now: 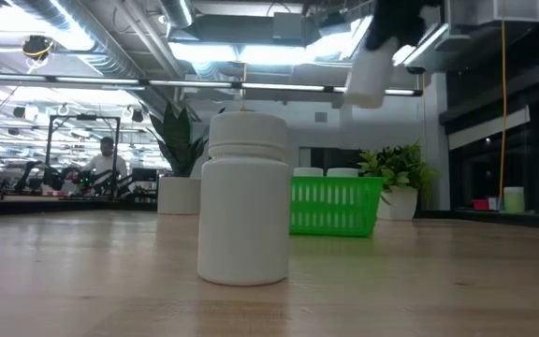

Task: Pick and place pill bottles into a basket
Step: Put the white pill bottle into the green bin

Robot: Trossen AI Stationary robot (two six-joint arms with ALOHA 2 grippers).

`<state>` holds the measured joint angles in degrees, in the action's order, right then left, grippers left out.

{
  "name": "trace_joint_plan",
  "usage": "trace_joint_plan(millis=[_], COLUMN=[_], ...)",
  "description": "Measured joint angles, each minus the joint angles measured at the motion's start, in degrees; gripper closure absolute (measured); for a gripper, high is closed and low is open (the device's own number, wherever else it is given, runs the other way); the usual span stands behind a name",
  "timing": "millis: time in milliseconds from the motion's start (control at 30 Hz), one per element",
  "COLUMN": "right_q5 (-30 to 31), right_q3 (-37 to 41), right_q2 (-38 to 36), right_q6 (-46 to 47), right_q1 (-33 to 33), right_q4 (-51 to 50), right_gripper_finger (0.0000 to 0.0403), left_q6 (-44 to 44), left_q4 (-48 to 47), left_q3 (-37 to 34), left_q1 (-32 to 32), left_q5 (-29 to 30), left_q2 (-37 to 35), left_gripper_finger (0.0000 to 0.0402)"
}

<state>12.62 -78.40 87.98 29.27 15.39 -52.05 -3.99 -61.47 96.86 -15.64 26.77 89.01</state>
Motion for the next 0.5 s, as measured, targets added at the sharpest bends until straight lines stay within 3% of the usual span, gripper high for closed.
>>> trace_joint_plan(millis=[267,500], right_q5=[-3.2,-6.3], right_q3=[-3.7,-3.8], right_q2=[10.4,14.2], right_q6=[-9.1,-11.1], right_q1=[-4.3,-4.9], right_q4=[0.1,1.5], right_gripper_finger=[0.0249,0.0249], left_q6=[-2.0,-4.4], left_q4=[0.0,0.0], left_q3=[0.0,0.0], left_q1=[0.0,-0.4], left_q5=[1.1,2.2], left_q2=[-1.5,-3.2], left_gripper_finger=[0.0123,0.0141])
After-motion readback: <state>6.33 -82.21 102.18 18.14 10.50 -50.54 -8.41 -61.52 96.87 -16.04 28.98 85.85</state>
